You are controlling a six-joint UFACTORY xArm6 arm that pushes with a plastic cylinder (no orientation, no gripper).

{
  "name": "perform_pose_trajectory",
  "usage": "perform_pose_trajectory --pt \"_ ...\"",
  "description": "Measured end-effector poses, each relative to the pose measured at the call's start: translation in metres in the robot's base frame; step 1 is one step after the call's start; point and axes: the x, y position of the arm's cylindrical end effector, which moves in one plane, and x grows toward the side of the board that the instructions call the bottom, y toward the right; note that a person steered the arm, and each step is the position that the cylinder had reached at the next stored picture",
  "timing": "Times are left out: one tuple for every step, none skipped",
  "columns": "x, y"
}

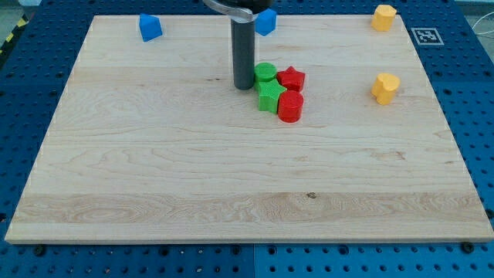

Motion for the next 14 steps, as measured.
perform_pose_trajectory --pt "0.000 0.000" --pt "0.001 0.000" --pt "0.001 0.000" --pt "0.001 0.000" --pt "0.001 0.000" --pt "0.005 -0.008" --pt "0.027 -0.022" --pt "0.052 -0.017" --pt "0.066 -0.008" --pt "0.075 -0.008" --pt "0.109 -0.016" --pt "0.133 -0.019" --pt "0.134 -0.019" --pt "0.161 -0.026"
